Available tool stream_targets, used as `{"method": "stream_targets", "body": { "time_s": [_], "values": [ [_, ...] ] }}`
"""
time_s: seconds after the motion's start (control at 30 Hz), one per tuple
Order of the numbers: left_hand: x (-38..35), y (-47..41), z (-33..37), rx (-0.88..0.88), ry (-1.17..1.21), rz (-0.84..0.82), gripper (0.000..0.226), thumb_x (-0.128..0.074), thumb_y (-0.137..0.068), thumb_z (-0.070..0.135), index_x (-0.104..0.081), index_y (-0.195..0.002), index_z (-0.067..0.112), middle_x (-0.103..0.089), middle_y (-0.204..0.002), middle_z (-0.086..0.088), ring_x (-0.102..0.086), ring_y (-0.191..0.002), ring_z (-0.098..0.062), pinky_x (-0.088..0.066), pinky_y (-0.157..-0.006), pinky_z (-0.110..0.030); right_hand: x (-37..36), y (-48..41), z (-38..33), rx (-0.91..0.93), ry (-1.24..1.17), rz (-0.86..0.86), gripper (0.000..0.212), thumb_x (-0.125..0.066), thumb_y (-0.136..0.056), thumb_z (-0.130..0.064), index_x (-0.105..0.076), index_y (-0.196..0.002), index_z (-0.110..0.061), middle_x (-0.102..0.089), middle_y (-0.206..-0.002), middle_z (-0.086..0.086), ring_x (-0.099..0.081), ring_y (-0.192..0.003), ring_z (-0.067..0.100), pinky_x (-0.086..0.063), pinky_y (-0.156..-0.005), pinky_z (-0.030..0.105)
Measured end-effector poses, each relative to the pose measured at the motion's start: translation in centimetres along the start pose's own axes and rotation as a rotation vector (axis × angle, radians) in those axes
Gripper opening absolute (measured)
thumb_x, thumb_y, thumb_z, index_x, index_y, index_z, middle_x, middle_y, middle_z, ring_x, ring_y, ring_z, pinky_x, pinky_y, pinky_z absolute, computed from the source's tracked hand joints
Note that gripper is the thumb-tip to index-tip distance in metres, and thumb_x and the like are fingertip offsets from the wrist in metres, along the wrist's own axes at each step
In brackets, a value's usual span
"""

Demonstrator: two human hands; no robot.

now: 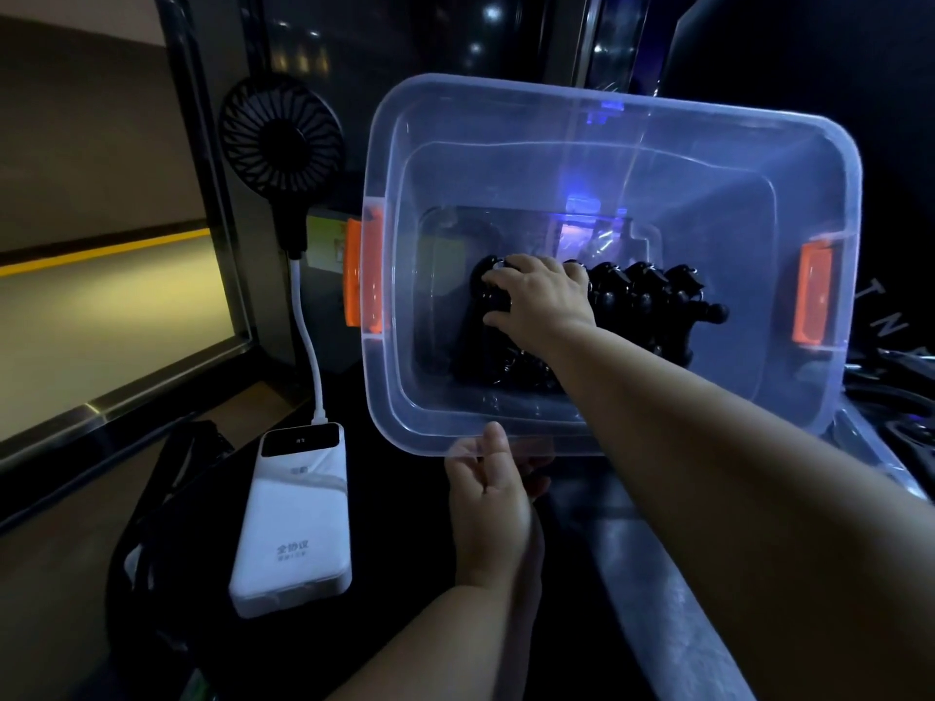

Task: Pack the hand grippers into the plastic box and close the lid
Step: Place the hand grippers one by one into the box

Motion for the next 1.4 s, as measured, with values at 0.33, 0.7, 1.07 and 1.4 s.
{"method": "stream_targets", "body": {
  "time_s": [0.33,0.7,1.07,1.4],
  "values": [
    [-0.1,0.2,0.7,-0.036,-0.02,-0.006,0.016,-0.039,-0.1,0.029,-0.042,-0.09,0.017,-0.068,-0.088,-0.016,-0.068,-0.071,-0.017,-0.05,-0.062,-0.027,1.1,1.2,0.7,0.034,-0.018,0.032,0.063,-0.058,-0.084,-0.056,-0.039,-0.14,-0.034,-0.037,-0.147,-0.004,-0.024,-0.14,0.019,-0.019,-0.111,0.042],
    [-0.2,0.8,1.3,-0.106,-0.079,-0.002,0.018,-0.036,-0.102,0.033,-0.042,-0.096,0.018,-0.073,-0.084,-0.006,-0.068,-0.072,-0.014,-0.052,-0.064,-0.025,4.3,9.9,8.7,-0.184,-0.105,0.188,0.051,-0.059,-0.086,-0.051,-0.052,-0.131,-0.029,-0.048,-0.135,0.0,-0.036,-0.129,0.026,-0.027,-0.102,0.042],
    [-0.2,1.1,1.5,-0.123,-0.083,0.012,0.019,-0.034,-0.103,0.033,-0.038,-0.087,0.024,-0.068,-0.08,-0.003,-0.064,-0.059,-0.007,-0.048,-0.056,-0.021,7.1,21.7,16.4,-0.321,-0.111,0.291,0.046,-0.051,-0.082,-0.049,-0.065,-0.113,-0.019,-0.062,-0.113,0.009,-0.053,-0.11,0.035,-0.041,-0.088,0.045],
    [-0.8,1.8,1.7,-0.149,-0.097,0.001,0.025,-0.031,-0.104,0.032,-0.039,-0.082,0.024,-0.067,-0.075,-0.001,-0.061,-0.051,-0.001,-0.047,-0.056,-0.019,6.8,32.5,25.1,-0.656,-0.023,0.116,0.044,-0.055,-0.089,-0.05,-0.056,-0.125,-0.024,-0.051,-0.132,0.005,-0.039,-0.126,0.029,-0.031,-0.101,0.042]
  ]
}}
Point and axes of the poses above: each hand's wrist, its own y-axis away from the middle knuckle, its own x-axis out of the back of the hand, z = x × y, the point moved 7 cm from there along -y, towards the middle knuckle
